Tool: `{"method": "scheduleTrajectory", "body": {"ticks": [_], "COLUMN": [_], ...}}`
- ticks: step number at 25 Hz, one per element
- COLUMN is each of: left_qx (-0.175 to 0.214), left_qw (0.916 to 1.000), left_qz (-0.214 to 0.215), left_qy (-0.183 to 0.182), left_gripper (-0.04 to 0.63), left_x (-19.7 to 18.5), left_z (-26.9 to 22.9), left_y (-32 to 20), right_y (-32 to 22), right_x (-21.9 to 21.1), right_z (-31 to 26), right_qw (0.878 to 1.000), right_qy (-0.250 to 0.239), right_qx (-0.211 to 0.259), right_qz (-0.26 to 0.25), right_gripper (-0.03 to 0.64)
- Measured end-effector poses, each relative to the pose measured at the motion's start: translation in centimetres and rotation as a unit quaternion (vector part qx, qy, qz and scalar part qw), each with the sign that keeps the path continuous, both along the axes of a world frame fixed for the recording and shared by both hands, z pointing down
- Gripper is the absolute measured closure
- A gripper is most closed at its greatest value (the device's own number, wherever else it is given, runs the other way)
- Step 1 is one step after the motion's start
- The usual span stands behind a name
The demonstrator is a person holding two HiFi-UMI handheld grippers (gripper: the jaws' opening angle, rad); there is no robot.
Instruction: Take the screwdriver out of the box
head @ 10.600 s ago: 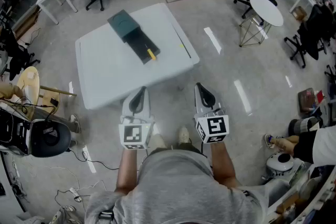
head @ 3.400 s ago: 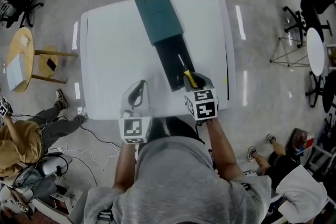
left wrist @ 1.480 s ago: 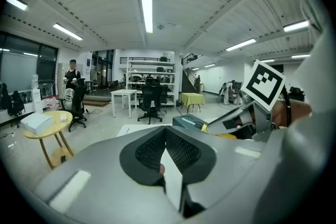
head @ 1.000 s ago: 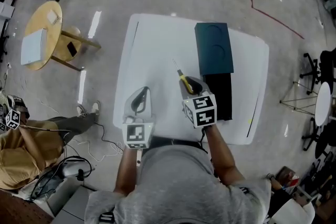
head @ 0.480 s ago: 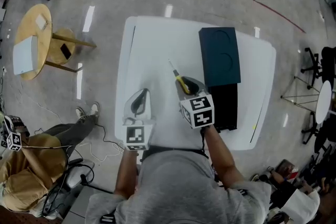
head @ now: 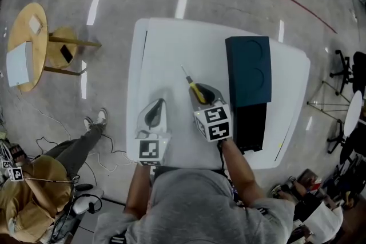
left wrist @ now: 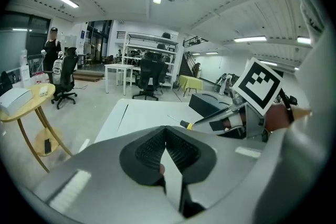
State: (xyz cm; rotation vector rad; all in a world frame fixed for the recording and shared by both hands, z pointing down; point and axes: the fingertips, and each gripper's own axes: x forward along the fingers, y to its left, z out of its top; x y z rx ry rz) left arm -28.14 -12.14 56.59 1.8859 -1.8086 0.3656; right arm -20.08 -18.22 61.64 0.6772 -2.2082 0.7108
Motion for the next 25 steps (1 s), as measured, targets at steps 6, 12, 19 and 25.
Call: {"method": "scheduleTrajectory", "body": {"ticks": [6, 12, 19, 25], "left_qx": [-0.014, -0.022, -0.026, -0.027], "left_qw": [0.9998, 0.9996, 0.9993, 0.9993], "left_qz": [0.002, 0.001, 0.001, 0.004], "left_qy": [0.014, 0.02, 0.026, 0.025], "left_gripper": [0.583, 0.583, 0.583, 0.583], "left_x": [-0.5, -0.5, -0.9, -0.5], "left_z": [2.0, 3.2, 3.9, 3.7], "left_y": [-1.0, -1.2, -1.7, -1.9], "right_y": [-0.5, -0.8, -1.0, -1.1], "right_x": [-0.9, -1.0, -1.4, -1.2], "right_z": [1.8, 3.0, 3.5, 3.3], "right_qw": [1.0, 1.0, 1.0, 1.0], "right_qy": [0.002, 0.006, 0.009, 0.009], "right_qx": [-0.012, -0.018, -0.017, -0.017], "right_qz": [0.001, -0.001, -0.003, -0.005], "right_gripper": [0.537, 0.537, 0.537, 0.535]}}
